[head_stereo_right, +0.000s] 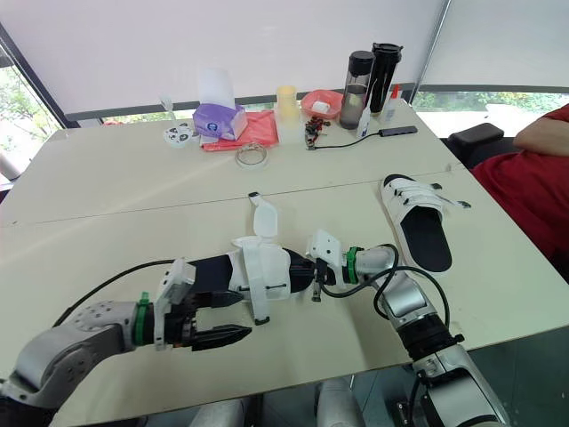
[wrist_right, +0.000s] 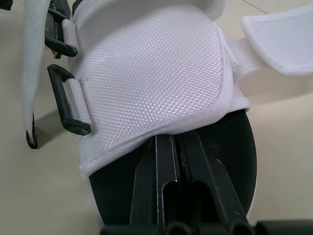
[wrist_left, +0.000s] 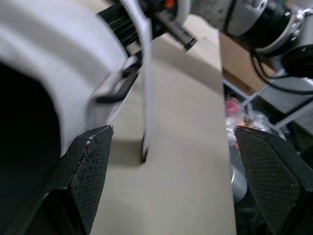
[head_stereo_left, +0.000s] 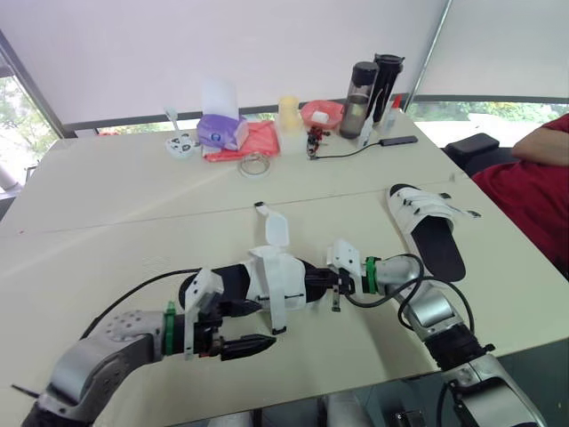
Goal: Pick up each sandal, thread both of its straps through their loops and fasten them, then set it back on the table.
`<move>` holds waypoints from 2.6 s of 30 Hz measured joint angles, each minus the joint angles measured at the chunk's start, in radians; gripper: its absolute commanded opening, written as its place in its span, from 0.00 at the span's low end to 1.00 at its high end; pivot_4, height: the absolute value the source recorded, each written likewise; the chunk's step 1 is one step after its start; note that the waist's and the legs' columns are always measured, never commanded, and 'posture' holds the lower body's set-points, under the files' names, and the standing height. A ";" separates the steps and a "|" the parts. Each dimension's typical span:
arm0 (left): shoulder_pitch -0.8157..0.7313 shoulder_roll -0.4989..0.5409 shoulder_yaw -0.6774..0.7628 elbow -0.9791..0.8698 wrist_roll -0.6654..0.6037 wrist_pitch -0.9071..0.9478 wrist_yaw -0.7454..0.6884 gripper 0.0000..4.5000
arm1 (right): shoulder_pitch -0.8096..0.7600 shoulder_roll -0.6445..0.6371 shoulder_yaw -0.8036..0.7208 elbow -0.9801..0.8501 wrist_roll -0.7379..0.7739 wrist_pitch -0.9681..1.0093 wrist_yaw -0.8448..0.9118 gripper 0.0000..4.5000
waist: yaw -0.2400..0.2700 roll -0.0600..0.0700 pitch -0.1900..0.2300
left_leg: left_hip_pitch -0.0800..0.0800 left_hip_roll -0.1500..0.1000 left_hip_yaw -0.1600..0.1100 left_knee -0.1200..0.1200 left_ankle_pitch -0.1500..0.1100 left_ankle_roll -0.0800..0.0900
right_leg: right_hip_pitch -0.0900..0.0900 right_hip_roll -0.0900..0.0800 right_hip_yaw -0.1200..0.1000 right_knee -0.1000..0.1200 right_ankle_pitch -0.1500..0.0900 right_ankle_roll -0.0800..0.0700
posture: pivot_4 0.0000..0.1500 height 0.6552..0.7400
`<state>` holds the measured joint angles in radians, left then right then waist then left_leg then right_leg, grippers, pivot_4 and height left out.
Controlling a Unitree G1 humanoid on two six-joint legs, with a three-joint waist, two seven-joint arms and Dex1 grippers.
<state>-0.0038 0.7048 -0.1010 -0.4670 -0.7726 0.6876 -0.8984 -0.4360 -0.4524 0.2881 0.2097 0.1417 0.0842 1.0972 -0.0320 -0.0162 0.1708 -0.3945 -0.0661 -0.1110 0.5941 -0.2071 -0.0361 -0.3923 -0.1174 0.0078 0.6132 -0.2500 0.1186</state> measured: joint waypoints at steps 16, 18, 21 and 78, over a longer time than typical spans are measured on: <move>-0.105 -0.085 -0.083 0.099 0.044 0.050 -0.022 0.51 | 0.004 0.000 0.000 -0.013 0.000 0.019 -0.010 0.01 | 0.000 0.000 0.000 | 0.000 0.000 0.000 0.000 0.000 0.000 | 0.000 0.000 -0.001 0.000 0.000 0.000 | 1.00 1.00; -0.109 -0.090 -0.083 0.108 0.055 0.050 -0.017 0.27 | 0.005 0.000 0.001 -0.015 0.000 0.019 -0.011 0.01 | -0.001 0.000 0.000 | 0.000 0.000 0.000 0.000 0.000 0.000 | 0.000 0.000 -0.001 0.000 0.000 0.000 | 1.00 1.00; -0.108 -0.101 -0.082 0.115 0.066 0.049 -0.014 0.02 | 0.005 0.000 0.001 -0.016 0.000 0.019 -0.011 0.01 | -0.001 0.000 0.000 | 0.000 0.000 0.000 0.000 0.000 0.000 | 0.000 0.000 -0.001 0.000 0.000 0.000 | 1.00 1.00; -0.533 -0.044 -0.003 0.540 0.044 0.198 -0.437 0.02 | -0.004 0.015 0.018 -0.005 0.000 0.012 -0.026 0.01 | -0.011 -0.002 0.000 | 0.001 0.005 -0.001 -0.002 0.000 0.000 | -0.001 0.005 -0.004 0.000 0.001 -0.001 | 1.00 1.00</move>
<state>-0.5371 0.6604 -0.1041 0.0733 -0.7285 0.8861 -1.3349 -0.4403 -0.4375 0.3059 0.2046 0.1414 0.0960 1.0709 -0.0426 -0.0179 0.1708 -0.3934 -0.0610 -0.1121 0.5919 -0.2070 -0.0361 -0.3932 -0.1126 0.0039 0.6132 -0.2492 0.1174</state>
